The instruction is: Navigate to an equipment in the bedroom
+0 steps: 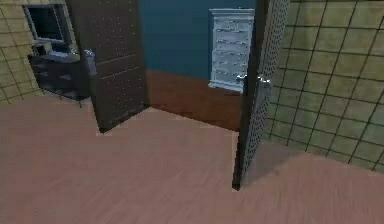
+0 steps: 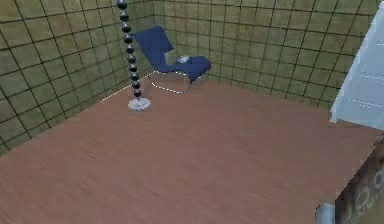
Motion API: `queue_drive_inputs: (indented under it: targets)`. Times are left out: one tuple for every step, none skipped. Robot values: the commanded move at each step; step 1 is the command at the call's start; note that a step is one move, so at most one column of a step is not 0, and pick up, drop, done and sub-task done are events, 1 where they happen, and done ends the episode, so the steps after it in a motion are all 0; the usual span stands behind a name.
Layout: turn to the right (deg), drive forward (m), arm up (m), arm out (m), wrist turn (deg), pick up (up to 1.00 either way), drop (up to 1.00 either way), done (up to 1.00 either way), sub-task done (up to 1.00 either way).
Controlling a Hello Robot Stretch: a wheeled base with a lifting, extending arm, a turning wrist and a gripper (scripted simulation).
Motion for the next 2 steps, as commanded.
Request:
queue_drive_inputs:
  targets:
    - [30.0, 0.0, 0.0, 0.0, 0.0, 0.0, 0.0, 0.0, 0.0]
    - [0.0, 0.1, 0.0, 0.0, 0.0, 0.0, 0.0, 0.0, 0.0]
